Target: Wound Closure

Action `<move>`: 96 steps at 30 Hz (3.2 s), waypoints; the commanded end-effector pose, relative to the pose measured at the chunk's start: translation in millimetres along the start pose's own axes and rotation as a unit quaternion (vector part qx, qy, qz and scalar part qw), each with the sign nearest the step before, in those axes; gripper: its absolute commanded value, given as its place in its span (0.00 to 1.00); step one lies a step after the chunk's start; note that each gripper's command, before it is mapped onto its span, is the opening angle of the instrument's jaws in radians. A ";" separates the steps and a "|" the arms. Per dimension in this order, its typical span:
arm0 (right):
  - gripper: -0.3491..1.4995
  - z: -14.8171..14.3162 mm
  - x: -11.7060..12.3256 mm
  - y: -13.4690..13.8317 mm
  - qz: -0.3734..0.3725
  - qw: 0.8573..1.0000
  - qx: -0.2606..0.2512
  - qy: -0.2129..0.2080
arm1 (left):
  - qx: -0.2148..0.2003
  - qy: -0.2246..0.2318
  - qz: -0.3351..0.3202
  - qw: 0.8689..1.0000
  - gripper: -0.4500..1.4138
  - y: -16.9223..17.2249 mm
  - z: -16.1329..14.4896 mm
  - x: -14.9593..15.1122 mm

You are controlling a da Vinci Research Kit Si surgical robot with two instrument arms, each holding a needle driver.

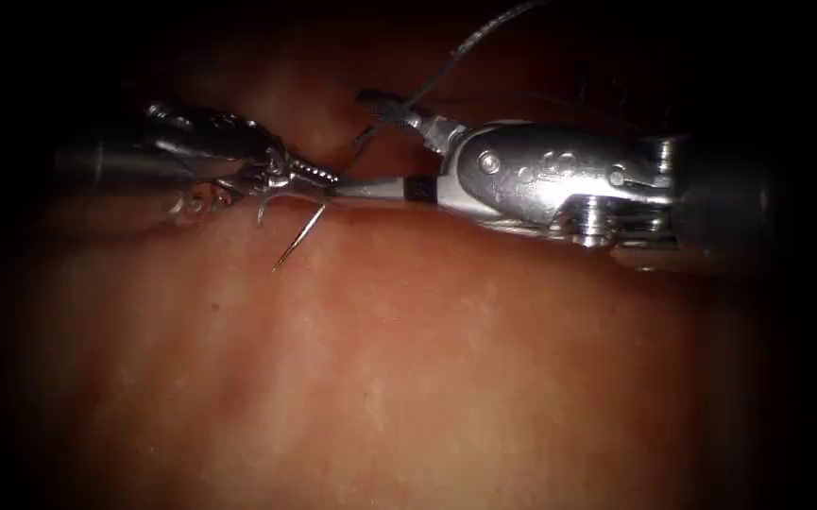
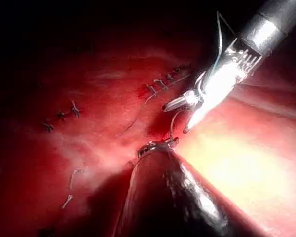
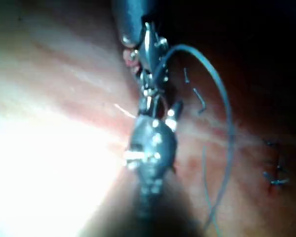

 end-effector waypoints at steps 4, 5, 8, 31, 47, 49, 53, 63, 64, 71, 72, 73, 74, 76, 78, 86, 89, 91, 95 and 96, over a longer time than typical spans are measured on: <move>0.80 1.0 -1.1 0.2 0.001 0.999 -0.041 0.008 | -0.001 0.004 0.001 1.000 0.00 -0.1 0.6 0.4; 0.79 1.0 -1.2 0.3 0.002 0.999 -0.050 0.013 | -0.001 0.004 0.001 1.000 0.00 -0.1 0.6 0.4; 0.79 0.5 -1.1 0.9 0.005 0.997 -0.073 0.026 | -0.001 0.004 0.001 1.000 0.00 -0.1 0.6 0.4; 0.70 0.9 -0.9 0.6 0.017 0.995 -0.092 0.046 | -0.002 0.005 0.002 1.000 0.00 -0.3 0.6 0.3; 0.00 1.1 -1.3 0.1 0.027 0.997 -0.052 0.055 | -0.003 0.005 -0.002 1.000 0.00 -0.1 0.5 0.4; 0.00 1.2 -1.5 0.0 0.026 0.997 -0.047 0.049 | -0.002 0.005 0.001 1.000 0.00 -0.1 0.5 0.4; 0.00 1.2 -2.3 0.0 0.024 0.998 -0.036 0.036 | -0.003 0.005 0.009 1.000 0.00 0.0 0.4 0.6; 0.00 0.8 -3.5 1.2 -0.005 0.999 0.008 0.033 | 0.003 0.040 0.060 0.997 0.91 0.2 1.2 1.3; 0.00 0.8 -3.7 1.4 -0.005 0.999 0.011 0.034 | 0.002 0.045 0.074 0.996 0.92 0.2 1.2 1.3; 0.00 0.7 -4.7 3.0 -0.044 0.997 0.056 0.039 | -0.021 0.144 0.143 0.979 0.98 0.7 0.7 0.8; 0.00 0.8 -4.7 3.1 -0.051 0.996 0.063 0.040 | -0.023 0.159 0.157 0.974 0.96 0.7 0.6 0.7; 0.00 0.8 -4.8 3.3 -0.063 0.994 0.072 0.044 | -0.025 0.172 0.168 0.970 0.94 0.6 0.5 0.6; 0.00 0.9 -4.9 3.5 -0.066 0.994 0.079 0.047 | -0.024 0.184 0.181 0.966 0.93 0.6 0.3 0.6; 0.00 1.0 -5.0 4.0 -0.081 0.991 0.094 0.054 | -0.029 0.187 0.200 0.961 0.92 0.6 0.2 0.5; 0.00 1.2 -5.1 4.5 -0.101 0.987 0.106 0.060 | -0.039 0.185 0.218 0.958 0.89 0.6 0.2 0.3; 0.00 1.9 -4.4 6.4 -0.210 0.964 0.138 0.086 | -0.032 0.108 0.257 0.960 0.80 -0.5 1.3 -1.5; 0.00 2.2 -4.6 6.6 -0.252 0.954 0.145 0.079 | -0.014 0.057 0.264 0.963 0.73 -1.5 2.1 -2.5; 0.00 2.3 -4.8 6.7 -0.275 0.947 0.145 0.081 | -0.004 0.025 0.268 0.963 0.70 -2.2 2.6 -3.2; 0.00 2.6 -5.0 7.1 -0.320 0.933 0.142 0.087 | 0.009 -0.015 0.268 0.963 0.67 -3.0 3.5 -4.3; 0.00 2.7 -5.1 7.2 -0.325 0.931 0.140 0.086 | 0.012 -0.022 0.266 0.964 0.66 -3.1 3.8 -4.5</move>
